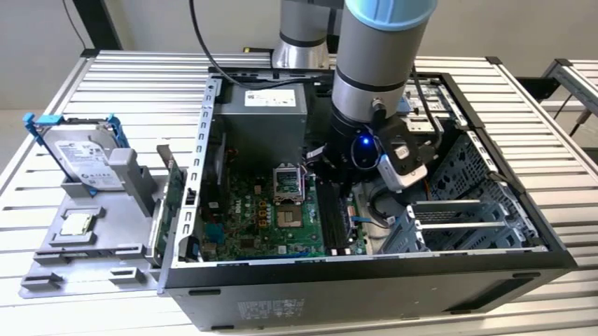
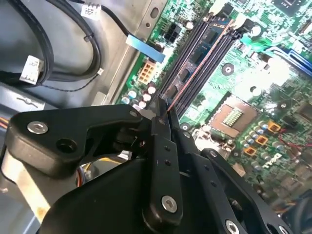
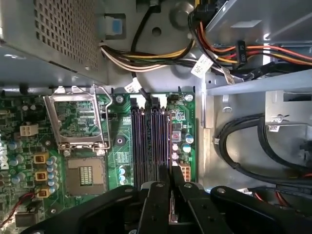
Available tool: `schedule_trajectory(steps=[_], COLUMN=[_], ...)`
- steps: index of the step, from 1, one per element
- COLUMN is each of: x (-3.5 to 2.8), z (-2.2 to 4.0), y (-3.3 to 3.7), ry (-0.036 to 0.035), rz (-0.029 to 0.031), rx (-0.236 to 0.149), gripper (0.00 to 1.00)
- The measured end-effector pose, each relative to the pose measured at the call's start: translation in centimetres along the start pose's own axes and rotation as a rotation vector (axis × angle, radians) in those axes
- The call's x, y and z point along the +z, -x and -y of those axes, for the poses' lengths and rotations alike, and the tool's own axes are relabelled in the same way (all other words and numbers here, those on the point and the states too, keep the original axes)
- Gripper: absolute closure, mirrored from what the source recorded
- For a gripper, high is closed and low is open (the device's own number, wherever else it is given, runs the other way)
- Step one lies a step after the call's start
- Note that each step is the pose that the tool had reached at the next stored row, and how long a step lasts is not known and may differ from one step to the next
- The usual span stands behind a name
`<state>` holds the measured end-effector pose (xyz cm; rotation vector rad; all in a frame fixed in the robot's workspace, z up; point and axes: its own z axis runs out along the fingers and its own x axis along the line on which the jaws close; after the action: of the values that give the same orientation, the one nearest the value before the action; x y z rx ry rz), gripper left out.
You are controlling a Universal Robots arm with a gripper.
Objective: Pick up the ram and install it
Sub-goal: 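Insert the ram into the slot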
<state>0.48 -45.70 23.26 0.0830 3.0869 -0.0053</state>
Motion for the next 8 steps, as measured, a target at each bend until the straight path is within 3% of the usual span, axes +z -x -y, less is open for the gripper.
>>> schedule_trajectory(steps=[8], x=[1.05], z=[-0.09], y=[-0.05], ry=[-0.0037], rz=[0.0003], rx=[-0.024], gripper=[1.00])
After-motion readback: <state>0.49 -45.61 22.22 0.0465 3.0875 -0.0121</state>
